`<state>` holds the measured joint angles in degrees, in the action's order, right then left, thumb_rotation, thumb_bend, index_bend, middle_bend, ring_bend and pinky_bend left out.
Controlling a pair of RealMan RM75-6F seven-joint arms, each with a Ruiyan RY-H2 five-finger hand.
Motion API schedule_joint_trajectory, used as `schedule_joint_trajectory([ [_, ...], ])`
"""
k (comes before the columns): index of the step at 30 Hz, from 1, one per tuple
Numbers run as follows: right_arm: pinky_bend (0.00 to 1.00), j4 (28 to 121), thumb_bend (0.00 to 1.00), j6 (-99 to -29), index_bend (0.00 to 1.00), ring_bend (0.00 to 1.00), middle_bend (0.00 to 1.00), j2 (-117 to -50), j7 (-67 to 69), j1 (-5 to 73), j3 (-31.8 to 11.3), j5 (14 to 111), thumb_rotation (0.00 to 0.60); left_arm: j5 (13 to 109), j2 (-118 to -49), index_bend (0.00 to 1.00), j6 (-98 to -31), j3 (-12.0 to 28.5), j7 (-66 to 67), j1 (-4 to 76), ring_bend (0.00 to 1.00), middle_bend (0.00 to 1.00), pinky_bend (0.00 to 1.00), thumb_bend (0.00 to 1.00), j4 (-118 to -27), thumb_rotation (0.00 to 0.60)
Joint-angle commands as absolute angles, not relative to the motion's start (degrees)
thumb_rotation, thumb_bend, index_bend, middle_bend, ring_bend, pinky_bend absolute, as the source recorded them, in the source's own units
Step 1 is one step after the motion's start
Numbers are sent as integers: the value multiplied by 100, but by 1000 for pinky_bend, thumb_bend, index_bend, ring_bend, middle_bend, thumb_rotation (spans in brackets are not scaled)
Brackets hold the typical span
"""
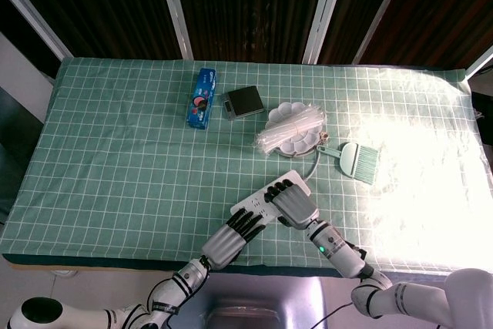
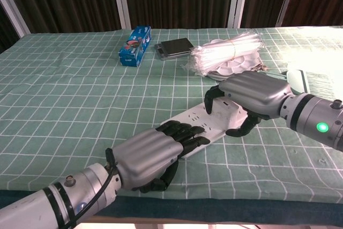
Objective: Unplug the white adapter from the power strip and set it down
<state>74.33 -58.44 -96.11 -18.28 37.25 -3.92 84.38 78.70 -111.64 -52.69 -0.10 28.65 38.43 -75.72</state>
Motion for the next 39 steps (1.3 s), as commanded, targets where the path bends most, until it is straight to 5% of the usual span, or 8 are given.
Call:
schedule_joint_trajectory([
  [1,451,7444,450,-5876,648,399,459,-9611,-1819,3715,-393,8445,600,7876,-11168,0,-5271,-19,2873,3839,0,0,46,900,-7559,600],
  [15,595,7224,465,-6312,855,568,604,-9739,-1457,3635,-351,8755,600,7858,-11222,0,-5243,-28,2887,3826,0,0,46,901,-7448,600],
  [25,610,7349,466,-6684,866,577,613,-9564,-1083,3558,-320,9033,600,7941,-11211,0,-5313,-17,2846,3819,0,0,46,908,-7469,600],
  [39,613,8257,466,-6748,852,577,613,-7809,-1746,3039,274,9163,600,8210,-10709,0,-5675,106,2630,3793,0,0,48,898,-8024,600],
])
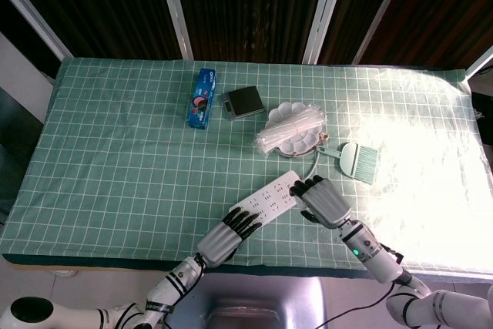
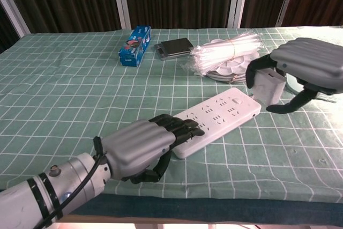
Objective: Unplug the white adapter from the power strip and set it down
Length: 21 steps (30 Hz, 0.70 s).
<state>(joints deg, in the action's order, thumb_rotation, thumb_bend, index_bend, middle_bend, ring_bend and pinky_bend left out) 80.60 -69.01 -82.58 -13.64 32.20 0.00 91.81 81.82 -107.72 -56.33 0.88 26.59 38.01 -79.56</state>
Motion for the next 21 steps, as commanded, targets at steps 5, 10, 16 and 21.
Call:
schedule_joint_trajectory([
  [5,613,8156,467,-6472,831,571,613,-7568,-2214,2880,510,9038,600,8222,-10576,0,-5741,125,2598,3768,0,0,48,896,-8156,600],
  [10,612,8030,467,-5951,759,541,613,-7596,-2818,2901,553,8713,600,8210,-10474,0,-5794,145,2594,3742,0,0,48,875,-8225,600],
  [16,437,8130,437,-5596,271,304,335,-7572,-3402,2937,473,8324,600,8251,-10343,0,-5953,173,2553,3682,0,0,49,726,-8287,600],
  [21,264,8452,304,-5459,0,93,111,-7345,-3419,2960,469,8213,600,8325,-10213,0,-6083,170,2478,3632,0,0,51,657,-8338,600],
])
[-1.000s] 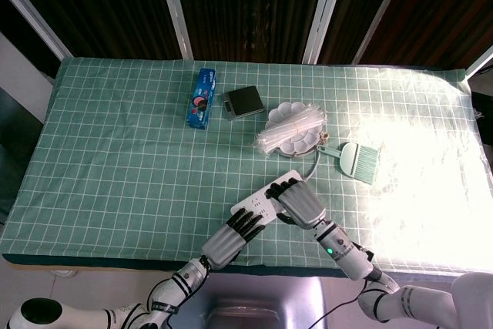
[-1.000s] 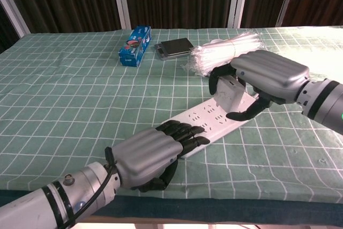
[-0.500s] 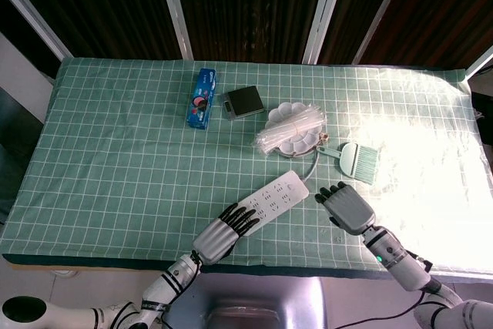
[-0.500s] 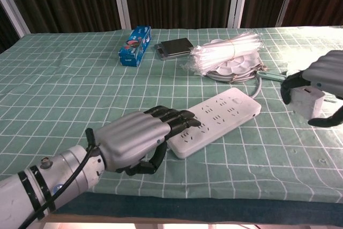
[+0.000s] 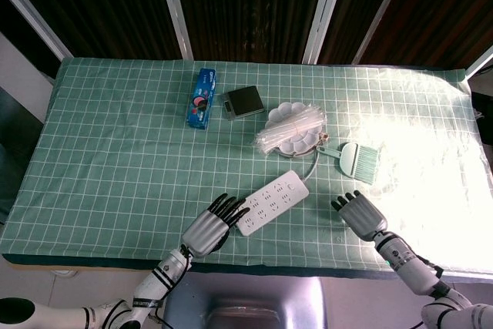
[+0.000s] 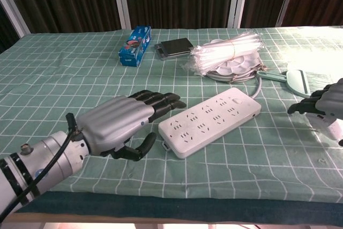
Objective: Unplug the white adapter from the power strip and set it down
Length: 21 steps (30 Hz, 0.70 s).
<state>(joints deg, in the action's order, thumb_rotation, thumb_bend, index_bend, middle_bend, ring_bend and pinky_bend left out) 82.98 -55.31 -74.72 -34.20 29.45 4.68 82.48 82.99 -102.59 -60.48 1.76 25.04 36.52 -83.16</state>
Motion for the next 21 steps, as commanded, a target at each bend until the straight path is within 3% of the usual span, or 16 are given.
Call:
schedule_joint_trajectory([
  [1,251,8516,283,-5445,0,69,82,-7297,-3374,2960,481,8225,600,8341,-10181,0,-6106,163,2469,3620,0,0,52,655,-8354,600],
  [5,234,8879,239,-5498,0,32,31,-7018,-3132,2901,569,8339,600,8478,-9973,0,-6273,81,2334,3527,0,0,55,654,-8500,600],
  [8,234,9193,239,-5975,0,17,19,-6749,-2960,2704,616,8603,600,8814,-9661,0,-6563,-99,2176,3406,0,0,56,652,-8720,600],
  [12,190,9680,239,-7101,0,0,1,-6248,-2382,2133,616,8837,600,9326,-8999,0,-7274,-395,1992,3067,0,0,57,643,-8991,599],
  [15,96,9817,239,-7964,0,0,0,-5972,-2058,1616,510,8684,600,9385,-8399,0,-7734,-520,1808,2758,0,0,56,618,-9163,599],
  [21,4,9429,239,-9236,0,0,0,-6037,-1158,698,169,8092,600,9245,-7413,0,-8725,-724,1227,1947,0,0,57,602,-9191,600],
])
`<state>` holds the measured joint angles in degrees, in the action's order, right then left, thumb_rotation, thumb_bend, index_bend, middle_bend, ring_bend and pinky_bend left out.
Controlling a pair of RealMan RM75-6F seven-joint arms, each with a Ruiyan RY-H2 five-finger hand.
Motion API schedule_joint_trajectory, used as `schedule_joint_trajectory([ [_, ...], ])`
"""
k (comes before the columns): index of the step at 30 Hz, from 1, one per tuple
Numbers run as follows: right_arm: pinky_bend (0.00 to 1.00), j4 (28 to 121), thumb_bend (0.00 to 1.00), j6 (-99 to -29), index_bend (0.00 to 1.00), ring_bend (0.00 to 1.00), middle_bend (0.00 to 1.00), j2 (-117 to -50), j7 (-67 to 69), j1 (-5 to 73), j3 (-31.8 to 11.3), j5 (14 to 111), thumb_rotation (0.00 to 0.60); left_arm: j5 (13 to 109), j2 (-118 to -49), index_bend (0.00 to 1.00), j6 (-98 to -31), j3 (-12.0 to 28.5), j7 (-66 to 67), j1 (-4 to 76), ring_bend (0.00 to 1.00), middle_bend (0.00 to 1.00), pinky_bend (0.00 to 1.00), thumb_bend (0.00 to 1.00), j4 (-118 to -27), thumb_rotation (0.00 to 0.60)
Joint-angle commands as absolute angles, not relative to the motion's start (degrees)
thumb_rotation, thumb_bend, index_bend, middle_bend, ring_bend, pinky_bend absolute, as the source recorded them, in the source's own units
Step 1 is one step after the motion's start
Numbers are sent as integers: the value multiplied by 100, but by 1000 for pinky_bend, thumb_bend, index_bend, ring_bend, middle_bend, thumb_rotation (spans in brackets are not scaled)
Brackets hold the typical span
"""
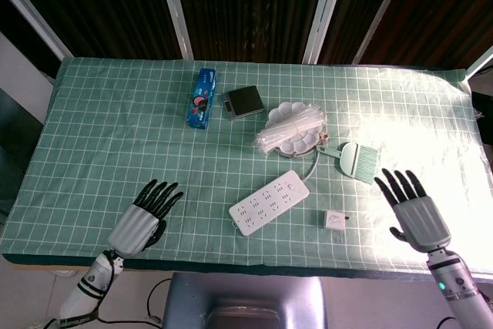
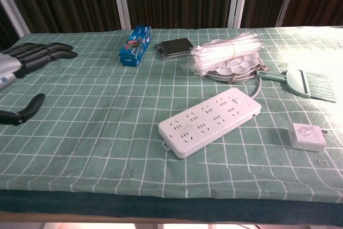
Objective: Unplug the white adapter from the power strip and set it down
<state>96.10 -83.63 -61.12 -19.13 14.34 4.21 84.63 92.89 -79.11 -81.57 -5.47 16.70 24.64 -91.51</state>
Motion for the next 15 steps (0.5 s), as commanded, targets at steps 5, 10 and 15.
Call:
schedule_joint_trajectory([
  [5,0,8870,222,-9290,0,0,0,-6350,-811,394,292,8196,600,9073,-7217,0,-9204,-779,685,1390,0,0,56,584,-8644,600],
  [10,0,8693,213,-9018,0,0,0,-6350,-637,380,156,7978,600,8851,-7103,0,-8784,-817,663,1308,0,0,51,552,-8623,600],
  [15,0,8680,211,-9015,0,0,0,-6255,-362,299,88,8043,600,9170,-7068,0,-8810,-789,640,1303,0,0,49,544,-8690,600],
])
